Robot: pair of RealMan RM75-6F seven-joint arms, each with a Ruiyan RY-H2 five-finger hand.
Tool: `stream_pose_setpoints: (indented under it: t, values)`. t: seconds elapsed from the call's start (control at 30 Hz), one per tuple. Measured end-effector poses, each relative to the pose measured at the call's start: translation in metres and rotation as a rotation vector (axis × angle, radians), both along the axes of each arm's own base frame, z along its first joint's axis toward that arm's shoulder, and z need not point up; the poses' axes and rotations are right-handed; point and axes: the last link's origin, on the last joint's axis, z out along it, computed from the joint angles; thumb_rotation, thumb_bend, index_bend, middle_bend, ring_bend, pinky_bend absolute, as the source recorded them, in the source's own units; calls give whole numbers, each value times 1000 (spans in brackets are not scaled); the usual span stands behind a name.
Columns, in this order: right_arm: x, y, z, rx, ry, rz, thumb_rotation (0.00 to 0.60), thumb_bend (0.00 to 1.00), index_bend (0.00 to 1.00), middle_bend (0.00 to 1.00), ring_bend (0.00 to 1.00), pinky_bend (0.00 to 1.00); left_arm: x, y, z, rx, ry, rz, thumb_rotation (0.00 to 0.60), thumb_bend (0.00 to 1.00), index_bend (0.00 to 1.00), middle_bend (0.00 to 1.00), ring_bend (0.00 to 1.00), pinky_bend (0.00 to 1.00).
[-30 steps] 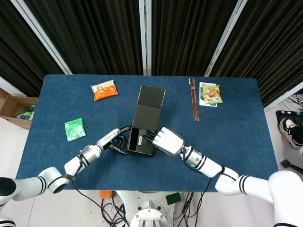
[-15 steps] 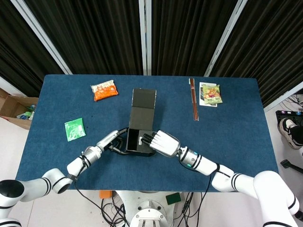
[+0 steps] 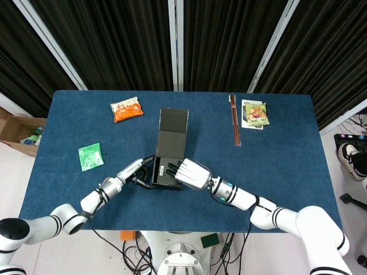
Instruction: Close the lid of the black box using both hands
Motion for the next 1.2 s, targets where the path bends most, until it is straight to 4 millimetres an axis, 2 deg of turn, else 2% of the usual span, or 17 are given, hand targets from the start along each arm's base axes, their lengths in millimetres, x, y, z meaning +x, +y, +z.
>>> stream_pose_setpoints:
  t: [0.5, 0.73, 0.9, 1.2]
  values:
    - [-6, 2, -7, 0, 65, 6, 600, 176, 539, 477, 759, 1000, 0, -3, -2, -2, 12, -14, 600, 141, 466, 439, 704, 842]
    - [-9, 1, -7, 2, 113, 5, 600, 203, 589, 495, 759, 1000, -1, -3, -2, -13, 19, -11, 600, 139, 483, 446, 705, 842]
    - [-10, 0, -6, 10, 146, 4, 600, 364, 683, 526, 766, 1000, -1, -4, -3, -19, 16, -7, 600, 139, 486, 448, 705, 842]
    - [-4, -2, -5, 18, 198, 26, 600, 725, 914, 692, 772, 1000, 0, -4, -1, -19, 11, -10, 600, 138, 487, 449, 706, 842]
